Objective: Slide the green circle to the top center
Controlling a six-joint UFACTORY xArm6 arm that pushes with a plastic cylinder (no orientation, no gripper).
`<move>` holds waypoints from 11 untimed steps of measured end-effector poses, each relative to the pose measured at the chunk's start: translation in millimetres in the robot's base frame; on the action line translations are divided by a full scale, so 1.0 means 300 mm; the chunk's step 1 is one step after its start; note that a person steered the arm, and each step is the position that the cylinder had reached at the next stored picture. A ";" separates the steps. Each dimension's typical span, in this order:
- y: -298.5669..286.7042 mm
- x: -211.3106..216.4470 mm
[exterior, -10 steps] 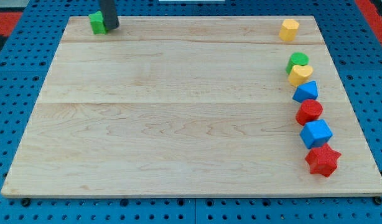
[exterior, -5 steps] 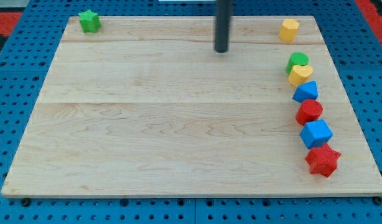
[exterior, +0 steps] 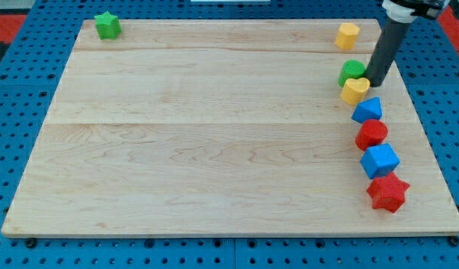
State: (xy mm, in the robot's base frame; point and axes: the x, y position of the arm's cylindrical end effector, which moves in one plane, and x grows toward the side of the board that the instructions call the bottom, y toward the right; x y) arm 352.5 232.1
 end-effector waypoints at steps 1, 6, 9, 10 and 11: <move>-0.014 -0.046; -0.500 0.007; -0.610 -0.105; -0.610 -0.172; -0.610 -0.225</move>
State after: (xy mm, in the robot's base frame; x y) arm 284.9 49.2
